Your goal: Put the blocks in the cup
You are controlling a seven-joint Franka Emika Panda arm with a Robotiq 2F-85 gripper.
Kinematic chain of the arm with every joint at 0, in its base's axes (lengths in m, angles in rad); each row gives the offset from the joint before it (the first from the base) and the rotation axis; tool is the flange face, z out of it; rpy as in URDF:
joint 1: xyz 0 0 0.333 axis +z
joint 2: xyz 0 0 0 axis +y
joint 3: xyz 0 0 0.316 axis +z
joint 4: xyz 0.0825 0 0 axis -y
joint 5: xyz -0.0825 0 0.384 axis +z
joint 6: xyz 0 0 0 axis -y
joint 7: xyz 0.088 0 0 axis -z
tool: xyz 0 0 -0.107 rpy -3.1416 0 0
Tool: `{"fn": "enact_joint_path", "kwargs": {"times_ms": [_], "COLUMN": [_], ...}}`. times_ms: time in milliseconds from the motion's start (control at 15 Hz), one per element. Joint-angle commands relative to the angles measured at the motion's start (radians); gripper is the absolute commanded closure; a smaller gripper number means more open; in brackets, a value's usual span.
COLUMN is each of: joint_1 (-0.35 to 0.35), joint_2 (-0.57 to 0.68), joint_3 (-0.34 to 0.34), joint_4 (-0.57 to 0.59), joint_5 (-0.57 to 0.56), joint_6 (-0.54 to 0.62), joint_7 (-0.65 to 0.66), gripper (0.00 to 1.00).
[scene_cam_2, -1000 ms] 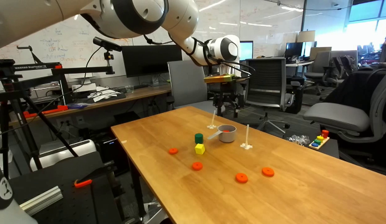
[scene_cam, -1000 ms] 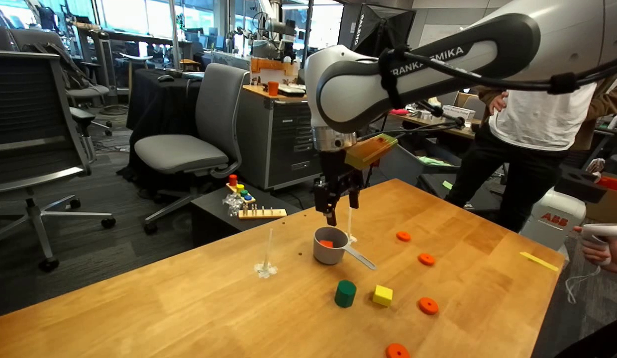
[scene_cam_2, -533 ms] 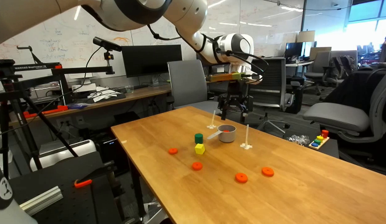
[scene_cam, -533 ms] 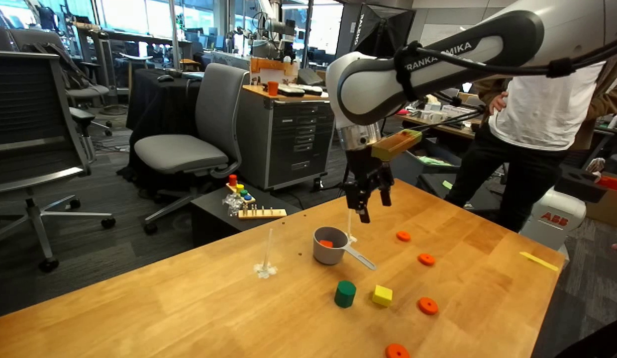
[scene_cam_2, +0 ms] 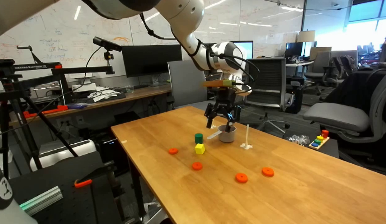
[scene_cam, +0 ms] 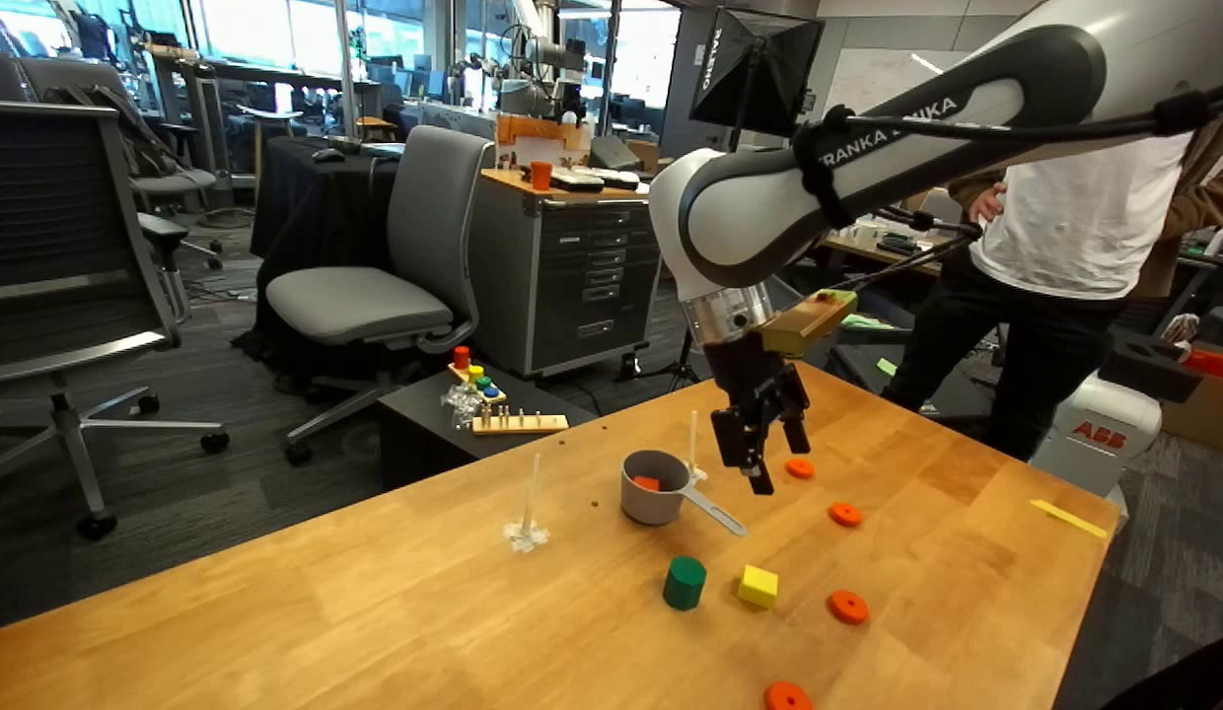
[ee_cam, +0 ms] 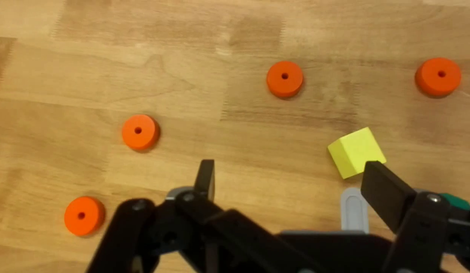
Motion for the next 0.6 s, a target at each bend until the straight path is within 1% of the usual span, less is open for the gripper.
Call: {"fn": "enact_joint_path", "kwargs": {"times_ms": [0, 267, 467, 533], "joint_1": [0.024, 0.059, 0.086, 0.096], "joint_2": [-0.088, -0.085, -0.069, -0.065], "joint_3": [0.016, 0.029, 0.035, 0.034], "joint_4": [-0.159, -0.189, -0.177, -0.17], "joint_5": [0.009, 0.002, 0.001, 0.005], "joint_6": [0.079, 0.092, 0.08, 0.075], "joint_7": [-0.042, -0.069, -0.069, -0.051], "gripper": [0.0, 0.0, 0.0, 0.0]}}
